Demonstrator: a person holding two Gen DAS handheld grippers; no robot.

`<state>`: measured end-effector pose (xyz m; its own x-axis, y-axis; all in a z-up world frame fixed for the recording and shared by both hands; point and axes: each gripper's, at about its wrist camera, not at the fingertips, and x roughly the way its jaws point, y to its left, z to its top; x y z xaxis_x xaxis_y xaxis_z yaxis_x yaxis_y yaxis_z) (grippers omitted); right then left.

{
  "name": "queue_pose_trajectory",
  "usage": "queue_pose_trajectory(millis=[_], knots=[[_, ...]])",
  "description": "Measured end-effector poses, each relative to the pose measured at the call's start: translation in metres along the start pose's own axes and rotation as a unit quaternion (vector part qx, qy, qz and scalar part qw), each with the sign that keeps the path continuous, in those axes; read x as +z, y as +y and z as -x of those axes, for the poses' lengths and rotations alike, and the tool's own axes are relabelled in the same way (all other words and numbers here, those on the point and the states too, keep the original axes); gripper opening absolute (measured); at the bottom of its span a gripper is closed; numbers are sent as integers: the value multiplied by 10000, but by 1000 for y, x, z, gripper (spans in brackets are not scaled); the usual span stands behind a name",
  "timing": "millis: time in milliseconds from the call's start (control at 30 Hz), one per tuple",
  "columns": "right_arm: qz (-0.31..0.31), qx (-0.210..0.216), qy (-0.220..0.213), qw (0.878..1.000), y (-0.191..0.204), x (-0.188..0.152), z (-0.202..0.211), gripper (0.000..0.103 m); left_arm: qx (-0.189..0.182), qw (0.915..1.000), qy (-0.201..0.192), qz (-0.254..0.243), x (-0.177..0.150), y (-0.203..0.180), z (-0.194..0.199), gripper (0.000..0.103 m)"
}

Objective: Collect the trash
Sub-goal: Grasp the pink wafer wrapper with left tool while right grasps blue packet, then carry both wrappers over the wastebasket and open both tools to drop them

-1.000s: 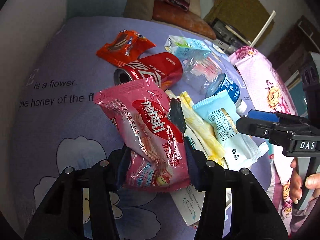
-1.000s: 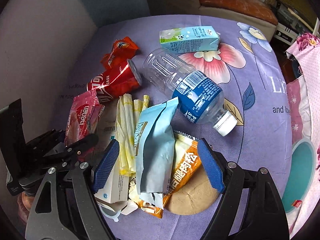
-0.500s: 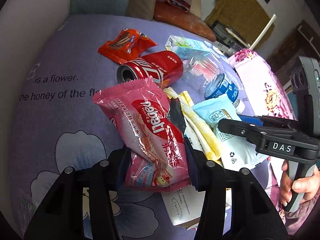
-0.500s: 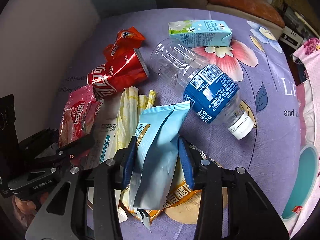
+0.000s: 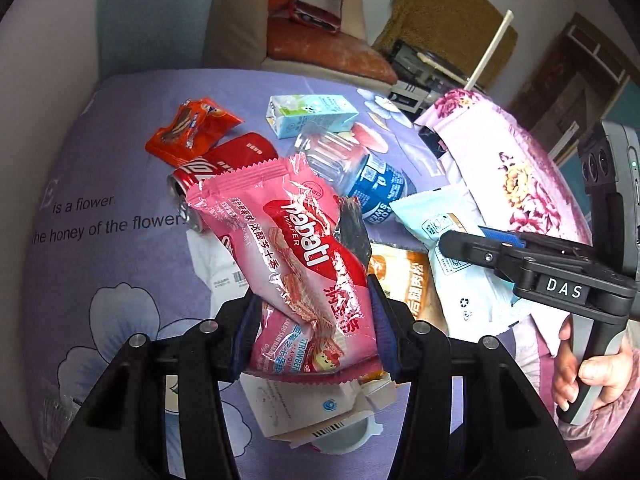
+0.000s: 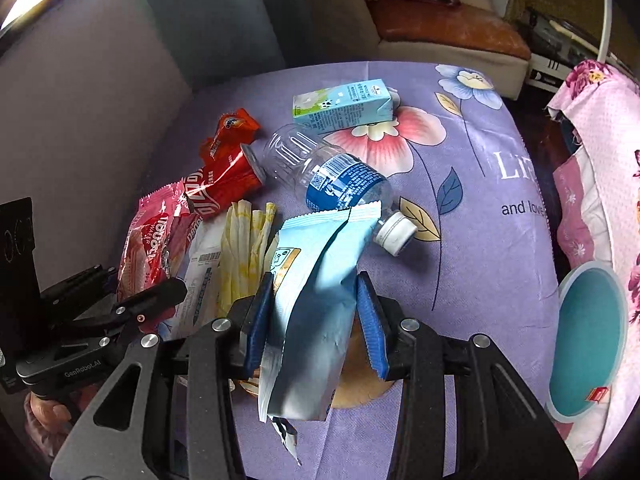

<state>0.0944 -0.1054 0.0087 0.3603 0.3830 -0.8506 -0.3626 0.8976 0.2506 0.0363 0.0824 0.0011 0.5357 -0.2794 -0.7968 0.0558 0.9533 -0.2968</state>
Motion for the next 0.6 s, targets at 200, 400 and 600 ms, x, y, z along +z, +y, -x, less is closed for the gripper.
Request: queue_pose_trajectory(millis=[200,400,600], knots=[[-483,-66,-169,9987,-43,-19,19,39,-61,9991,173,-387,-2,-44,-16,51],[-910,-133,-339,9952,-87,-40,37,39,-89,9965,371,-743,-6,-87,-34,51],[-1324,-113,-570,9895,-127,-58,52,39,-72,9925,561,-1085,-8,-127,-51,51]])
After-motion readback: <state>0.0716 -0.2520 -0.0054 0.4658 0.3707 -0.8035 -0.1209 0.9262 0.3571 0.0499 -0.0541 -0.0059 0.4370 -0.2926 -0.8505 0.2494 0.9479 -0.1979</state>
